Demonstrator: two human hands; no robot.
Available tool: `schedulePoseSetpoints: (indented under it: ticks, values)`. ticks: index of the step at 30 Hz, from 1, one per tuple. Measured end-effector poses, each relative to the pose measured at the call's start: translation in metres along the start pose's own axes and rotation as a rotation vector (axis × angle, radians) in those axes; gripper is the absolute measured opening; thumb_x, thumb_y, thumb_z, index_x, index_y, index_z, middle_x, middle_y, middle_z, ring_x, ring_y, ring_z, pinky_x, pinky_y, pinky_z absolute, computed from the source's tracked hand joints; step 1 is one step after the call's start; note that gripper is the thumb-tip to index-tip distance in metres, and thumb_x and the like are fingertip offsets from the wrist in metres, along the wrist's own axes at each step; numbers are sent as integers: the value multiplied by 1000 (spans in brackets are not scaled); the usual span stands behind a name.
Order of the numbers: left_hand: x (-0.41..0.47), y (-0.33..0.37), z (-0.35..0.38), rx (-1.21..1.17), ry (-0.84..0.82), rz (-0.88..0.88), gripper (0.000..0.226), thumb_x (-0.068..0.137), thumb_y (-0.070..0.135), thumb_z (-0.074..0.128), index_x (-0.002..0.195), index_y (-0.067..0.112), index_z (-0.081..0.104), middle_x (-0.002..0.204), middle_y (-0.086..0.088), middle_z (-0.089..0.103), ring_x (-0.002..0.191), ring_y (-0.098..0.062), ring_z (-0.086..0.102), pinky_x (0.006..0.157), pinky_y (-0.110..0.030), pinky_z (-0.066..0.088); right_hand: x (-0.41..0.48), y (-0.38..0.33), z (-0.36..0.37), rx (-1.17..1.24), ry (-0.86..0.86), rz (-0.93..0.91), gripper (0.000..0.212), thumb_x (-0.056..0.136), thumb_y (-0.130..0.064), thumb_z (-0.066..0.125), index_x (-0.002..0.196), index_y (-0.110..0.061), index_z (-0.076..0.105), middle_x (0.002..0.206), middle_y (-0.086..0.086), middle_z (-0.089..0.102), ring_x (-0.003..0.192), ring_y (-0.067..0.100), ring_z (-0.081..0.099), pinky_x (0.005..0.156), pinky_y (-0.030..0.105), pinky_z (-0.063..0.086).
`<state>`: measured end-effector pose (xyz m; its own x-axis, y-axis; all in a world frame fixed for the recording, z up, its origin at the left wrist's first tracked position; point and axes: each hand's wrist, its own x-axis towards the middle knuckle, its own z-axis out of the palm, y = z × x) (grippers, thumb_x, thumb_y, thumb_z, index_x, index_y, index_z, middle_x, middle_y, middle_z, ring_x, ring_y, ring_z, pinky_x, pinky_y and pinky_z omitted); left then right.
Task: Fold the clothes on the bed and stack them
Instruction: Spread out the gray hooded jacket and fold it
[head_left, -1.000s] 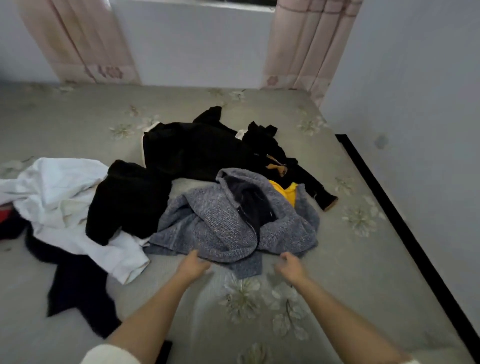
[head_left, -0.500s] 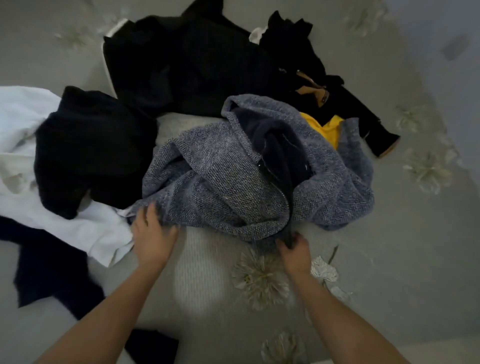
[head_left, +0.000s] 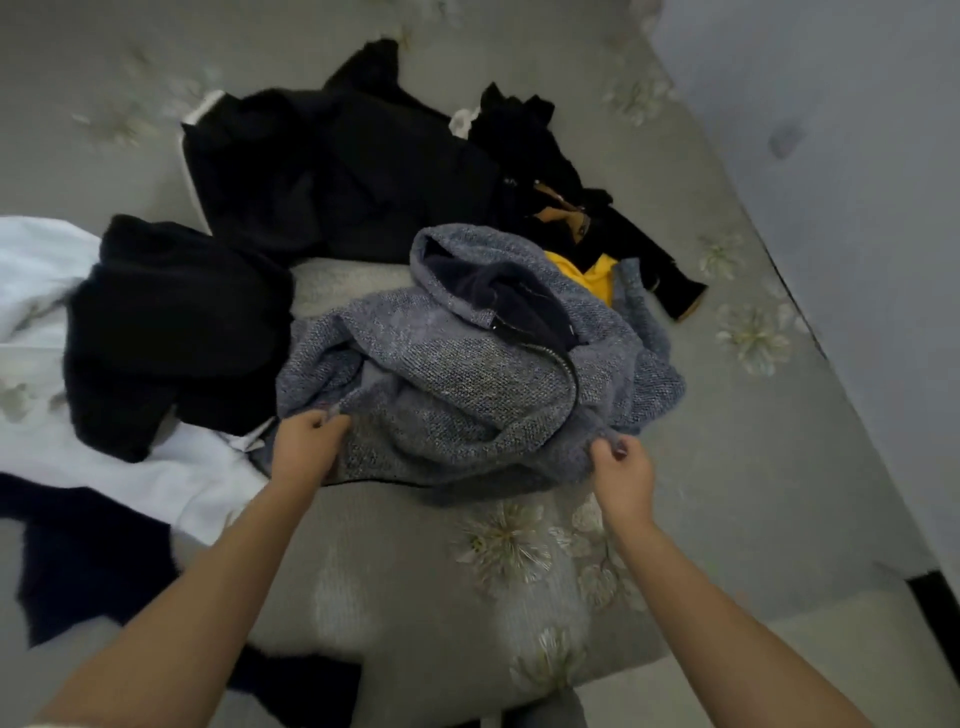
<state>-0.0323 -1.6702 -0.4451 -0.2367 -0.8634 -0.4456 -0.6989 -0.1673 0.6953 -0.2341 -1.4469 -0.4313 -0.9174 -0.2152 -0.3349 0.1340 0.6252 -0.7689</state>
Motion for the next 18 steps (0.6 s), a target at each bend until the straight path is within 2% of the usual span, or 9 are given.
schedulePoseSetpoints:
  ticks: [2, 5, 7, 9, 11, 13, 14, 16, 18]
  values:
    - [-27, 15, -23, -236, 11, -83, 26, 86, 13, 60, 62, 7, 52, 63, -11, 49, 62, -20, 45, 63, -31, 36, 2, -33, -23, 47, 67, -74, 34, 87, -5, 51, 61, -16, 33, 62, -1, 33, 56, 10, 29, 49, 21, 26]
    - [-67, 44, -52, -619, 19, -225, 15, 84, 10, 61, 69, 8, 60, 65, -7, 61, 64, -19, 55, 56, -28, 47, 4, -84, -69, 81, 160, -152, 36, 89, -8, 49, 61, -20, 30, 62, -4, 32, 55, 6, 28, 55, 29, 22]
    - [-94, 59, -65, -744, 31, -256, 15, 84, 8, 61, 69, 6, 59, 52, -3, 63, 59, -18, 57, 46, -22, 51, 0, -109, -103, 128, 192, -206, 34, 90, -9, 46, 63, -20, 30, 64, -3, 33, 56, 10, 30, 58, 30, 25]
    - [-123, 64, -68, -705, 50, -223, 19, 85, 6, 58, 66, 5, 56, 50, -5, 62, 65, -21, 57, 47, -22, 50, -9, -117, -134, 171, 223, -244, 26, 90, -10, 46, 67, -16, 36, 67, 3, 37, 66, 18, 36, 62, 31, 32]
    - [-151, 55, -63, -555, 87, -151, 25, 85, 6, 57, 60, 5, 51, 67, -16, 60, 79, -24, 55, 65, -36, 48, -21, -105, -158, 186, 214, -259, 10, 89, -10, 46, 80, -13, 49, 72, 8, 41, 73, 24, 40, 67, 34, 36]
    - [-181, 34, -50, -374, 116, -119, 30, 85, 9, 56, 57, 3, 48, 77, -26, 57, 79, -25, 51, 72, -46, 43, -36, -73, -171, 196, 168, -250, 6, 89, -12, 45, 85, -11, 50, 78, 10, 43, 73, 31, 45, 68, 43, 42]
    - [-198, 19, -42, -327, 112, -137, 28, 85, 11, 56, 59, 2, 48, 80, -26, 57, 80, -25, 51, 71, -44, 41, -47, -50, -175, 188, 146, -225, 9, 90, -14, 44, 82, -10, 45, 79, 11, 45, 73, 31, 47, 70, 47, 46]
    - [-237, -15, -23, -267, 81, -198, 24, 87, 15, 56, 68, 0, 56, 88, -24, 61, 85, -28, 55, 74, -40, 42, -76, 2, -182, 177, 106, -140, 15, 92, -13, 43, 78, -8, 41, 79, 12, 48, 72, 29, 51, 69, 46, 48]
    - [-276, -51, -7, -215, 43, -276, 28, 87, 20, 57, 68, -1, 57, 86, -22, 61, 84, -32, 57, 74, -40, 44, -111, 55, -188, 162, 61, -84, 15, 91, -16, 44, 78, -8, 42, 82, 17, 53, 76, 33, 55, 70, 47, 48]
